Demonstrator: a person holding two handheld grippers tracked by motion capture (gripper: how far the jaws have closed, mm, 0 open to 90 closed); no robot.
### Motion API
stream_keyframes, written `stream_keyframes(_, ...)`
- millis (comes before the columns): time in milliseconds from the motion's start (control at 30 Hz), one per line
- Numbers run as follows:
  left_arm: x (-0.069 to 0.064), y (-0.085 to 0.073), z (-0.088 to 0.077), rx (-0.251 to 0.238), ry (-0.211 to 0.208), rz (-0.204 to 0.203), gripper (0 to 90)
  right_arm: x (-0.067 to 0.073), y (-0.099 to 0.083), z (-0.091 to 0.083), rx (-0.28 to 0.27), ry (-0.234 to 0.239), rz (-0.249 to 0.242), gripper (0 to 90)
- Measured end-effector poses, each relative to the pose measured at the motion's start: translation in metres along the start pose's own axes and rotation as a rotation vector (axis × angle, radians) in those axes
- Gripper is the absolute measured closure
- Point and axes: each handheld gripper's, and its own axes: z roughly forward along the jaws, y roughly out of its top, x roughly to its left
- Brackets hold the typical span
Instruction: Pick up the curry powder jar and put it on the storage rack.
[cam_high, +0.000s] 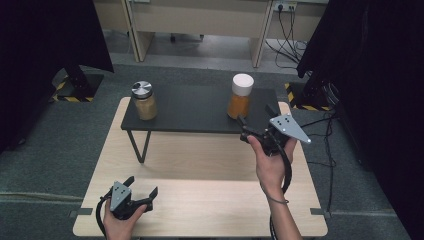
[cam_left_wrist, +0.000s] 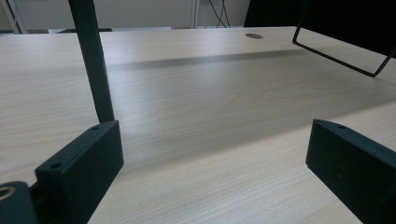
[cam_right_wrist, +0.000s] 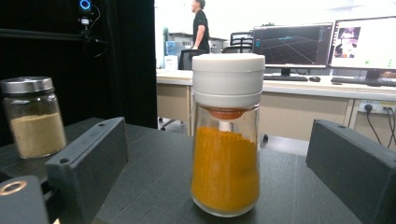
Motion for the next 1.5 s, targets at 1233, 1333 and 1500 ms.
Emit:
stream_keyframes(1233,-0.002,-0.001,0.001,0.009,0.0,0.002,3.3,0.006,-0.021,-0.059,-0.01,0.01,0.01,5.7)
stream_keyframes(1333,-0.001,-0.001,0.001,0.008,0.001,0.004,3.3,0.007,-0.023,-0.063,-0.009,0.014,0.012,5.7)
stream_keyframes(1500,-0.002,-0.001,0.001,0.008,0.001,0.004,3.3,0.009,-0.026,-0.07,-0.013,0.012,0.008,5.7)
